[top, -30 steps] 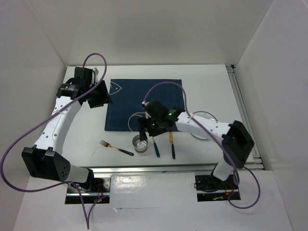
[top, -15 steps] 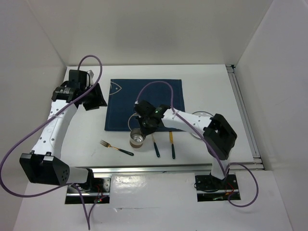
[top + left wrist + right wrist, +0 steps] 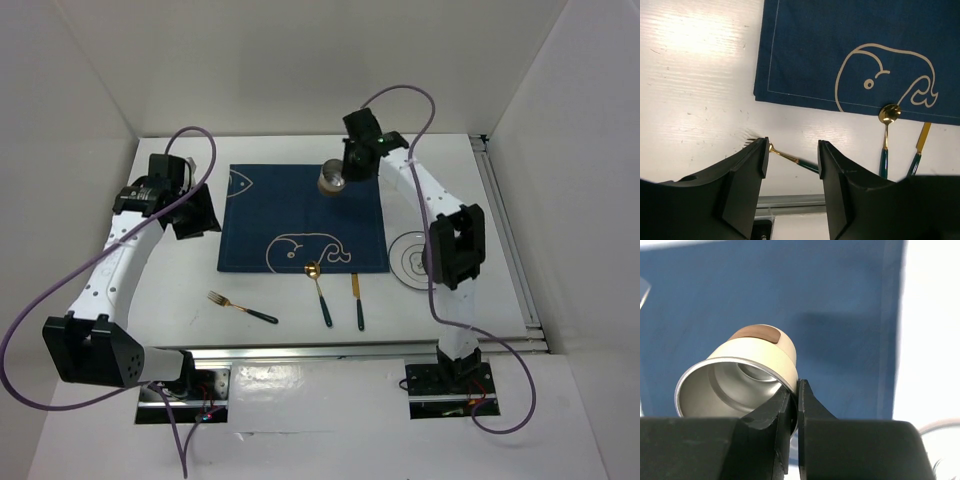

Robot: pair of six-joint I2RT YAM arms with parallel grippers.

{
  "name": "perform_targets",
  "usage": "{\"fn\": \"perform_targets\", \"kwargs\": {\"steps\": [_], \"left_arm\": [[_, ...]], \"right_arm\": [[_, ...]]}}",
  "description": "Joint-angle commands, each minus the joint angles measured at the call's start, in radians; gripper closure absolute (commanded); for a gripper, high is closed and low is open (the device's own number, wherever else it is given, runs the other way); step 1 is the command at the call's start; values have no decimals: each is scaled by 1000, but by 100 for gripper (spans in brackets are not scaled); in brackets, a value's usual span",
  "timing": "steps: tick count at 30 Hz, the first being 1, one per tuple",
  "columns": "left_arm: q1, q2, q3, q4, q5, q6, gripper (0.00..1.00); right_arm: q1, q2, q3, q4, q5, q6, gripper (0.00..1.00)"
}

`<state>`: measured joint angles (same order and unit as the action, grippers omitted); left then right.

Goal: Set the dinner table for one person

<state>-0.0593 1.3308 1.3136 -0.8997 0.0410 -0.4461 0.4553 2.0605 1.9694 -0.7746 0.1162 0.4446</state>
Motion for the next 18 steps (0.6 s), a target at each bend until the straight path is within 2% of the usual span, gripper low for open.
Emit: {"fn": "perform_targets", "kwargs": {"steps": [1,4,5,7,11,14,15,17,18], "left_arm": [[-19,-4,29,-7,28,-9,40],[-53,-15,-20,-7,37,-55,41],[-65,-15,-40,-7,37,-71,41],[-111,-44,-114,5,37,-104,34],[-183,-97,-229,16,28,-201,31],[-226,-123,-286,25,19,-236,23],[-237,-124,-309,25,19,-236,13],[-267,-136,-323,-2,-6,-272,0],[-277,-136,-323,-2,-6,-282,0]], "right_arm": [[-52,134,181,-100,54,-23,100],[-125,233,311,-111,39,-23,100],[-125,249,327,-111,39,-23,100],[-158,285,339,-91,19,-23,100],[-190,329,339,-68,10,-14,100],[-199,355,339,-46,0,-14,100],[-199,355,339,-32,10,-14,100],[-199,375,339,-20,10,-14,100],[-199,375,339,-20,10,-14,97]]}}
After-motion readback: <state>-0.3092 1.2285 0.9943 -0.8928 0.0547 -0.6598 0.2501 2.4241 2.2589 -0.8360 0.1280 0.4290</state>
